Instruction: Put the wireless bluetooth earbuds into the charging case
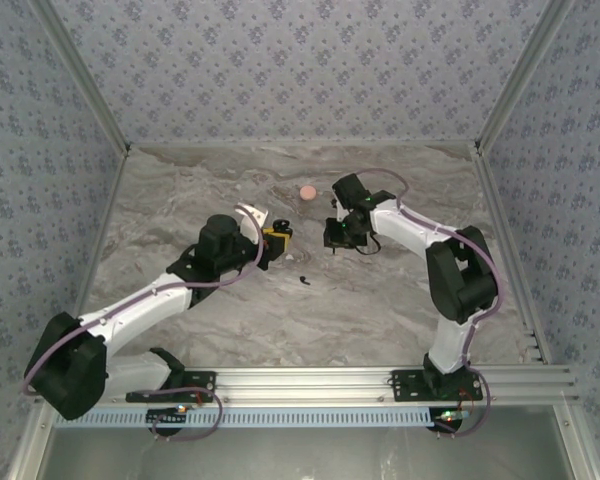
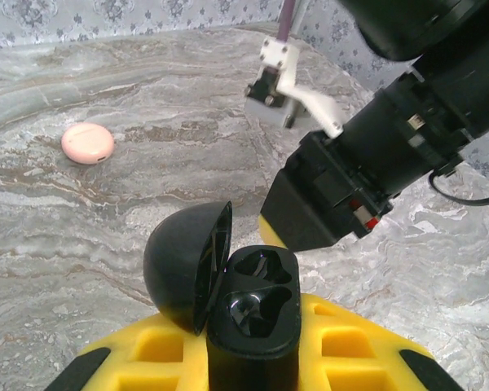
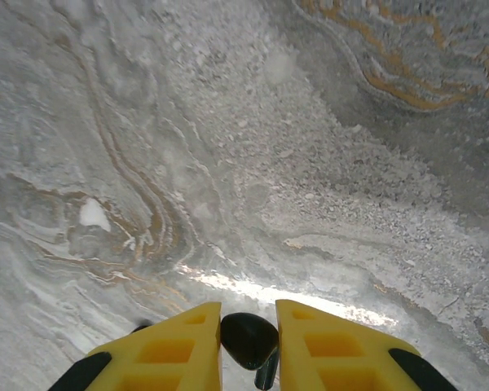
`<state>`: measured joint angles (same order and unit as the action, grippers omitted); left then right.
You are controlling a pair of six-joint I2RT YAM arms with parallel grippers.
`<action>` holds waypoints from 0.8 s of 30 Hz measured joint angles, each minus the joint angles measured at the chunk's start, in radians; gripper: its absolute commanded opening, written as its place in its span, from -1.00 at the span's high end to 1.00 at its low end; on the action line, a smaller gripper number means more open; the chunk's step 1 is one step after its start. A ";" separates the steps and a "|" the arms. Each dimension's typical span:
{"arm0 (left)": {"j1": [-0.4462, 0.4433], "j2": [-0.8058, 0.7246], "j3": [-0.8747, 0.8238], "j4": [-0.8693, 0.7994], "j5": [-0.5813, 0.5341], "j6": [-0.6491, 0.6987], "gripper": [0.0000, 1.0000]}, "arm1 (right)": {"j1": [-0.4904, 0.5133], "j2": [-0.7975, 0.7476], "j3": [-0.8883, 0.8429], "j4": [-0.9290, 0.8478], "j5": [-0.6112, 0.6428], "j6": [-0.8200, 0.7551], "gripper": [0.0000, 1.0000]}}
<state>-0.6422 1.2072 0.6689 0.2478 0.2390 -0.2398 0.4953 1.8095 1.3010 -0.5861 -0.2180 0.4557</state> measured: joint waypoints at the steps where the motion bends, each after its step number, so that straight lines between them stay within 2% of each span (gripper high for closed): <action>1: 0.000 0.005 -0.001 0.004 0.000 -0.005 0.63 | -0.003 -0.010 -0.006 0.008 -0.007 0.000 0.57; 24: -0.017 0.106 -0.034 0.118 0.000 -0.046 0.63 | -0.015 -0.237 -0.019 0.072 -0.121 -0.004 0.56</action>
<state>-0.6594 1.3128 0.6346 0.3656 0.2390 -0.2855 0.4801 1.5723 1.2819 -0.5140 -0.3386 0.4515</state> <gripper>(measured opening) 0.199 0.220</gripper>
